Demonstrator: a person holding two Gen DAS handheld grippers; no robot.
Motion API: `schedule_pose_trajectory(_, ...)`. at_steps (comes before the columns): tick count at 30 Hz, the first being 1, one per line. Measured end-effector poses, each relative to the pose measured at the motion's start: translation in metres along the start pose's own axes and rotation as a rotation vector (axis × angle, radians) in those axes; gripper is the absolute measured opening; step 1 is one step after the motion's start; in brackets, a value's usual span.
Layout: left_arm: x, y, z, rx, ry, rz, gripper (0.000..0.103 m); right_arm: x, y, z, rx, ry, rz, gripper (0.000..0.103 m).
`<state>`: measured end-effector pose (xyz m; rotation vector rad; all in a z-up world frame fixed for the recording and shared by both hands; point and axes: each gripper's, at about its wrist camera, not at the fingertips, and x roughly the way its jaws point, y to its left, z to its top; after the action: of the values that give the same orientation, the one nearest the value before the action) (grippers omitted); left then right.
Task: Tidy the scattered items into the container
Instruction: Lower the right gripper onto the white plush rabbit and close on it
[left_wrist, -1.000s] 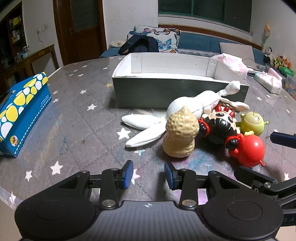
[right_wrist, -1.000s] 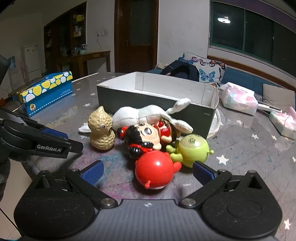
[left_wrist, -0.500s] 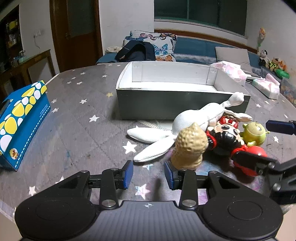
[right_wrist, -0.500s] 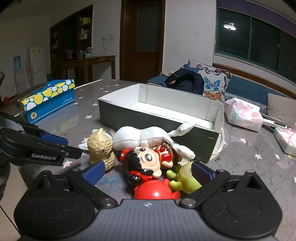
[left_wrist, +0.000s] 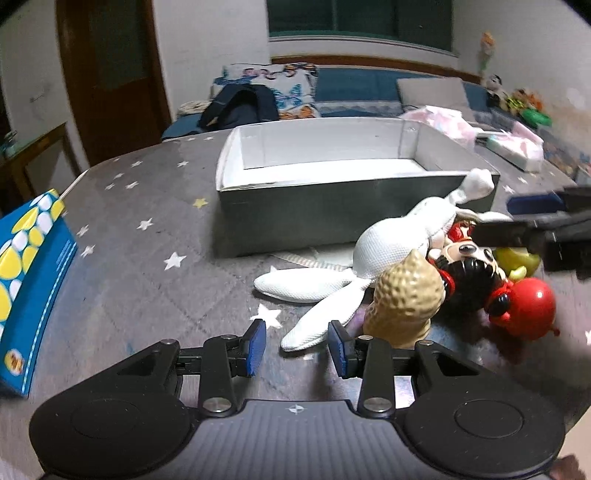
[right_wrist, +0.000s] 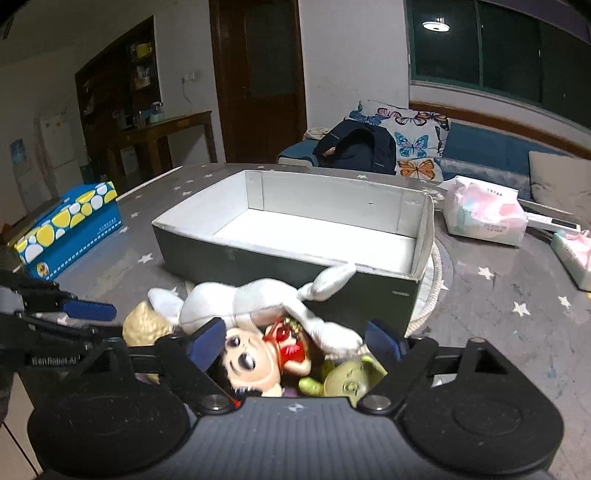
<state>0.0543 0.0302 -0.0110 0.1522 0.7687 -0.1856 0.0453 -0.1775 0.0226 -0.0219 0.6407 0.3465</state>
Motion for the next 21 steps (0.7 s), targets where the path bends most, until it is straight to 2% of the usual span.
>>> schedule_pose_trajectory(7, 0.01, -0.005, 0.001, 0.122, 0.008, -0.077, 0.04, 0.018, -0.01, 0.01, 0.048, 0.026, 0.022, 0.074)
schedule_pose_trajectory(8, 0.013, -0.006, 0.001, 0.132, 0.015, -0.079, 0.04, 0.02, -0.012, 0.011, 0.051, 0.029, 0.022, 0.071)
schedule_pose_trajectory(12, 0.02, -0.003, 0.003, 0.148, 0.012, -0.107, 0.04, 0.026, -0.016, 0.014, 0.073, 0.041, 0.029, 0.062)
schedule_pose_trajectory(14, 0.021, -0.001, 0.004, 0.154, 0.007, -0.124, 0.04, 0.028, -0.017, 0.016, 0.085, 0.044, 0.031, 0.061)
schedule_pose_trajectory(21, 0.022, 0.004, 0.002, 0.168, -0.017, -0.17, 0.031, 0.027, -0.021, 0.02, 0.112, 0.033, 0.032, 0.052)
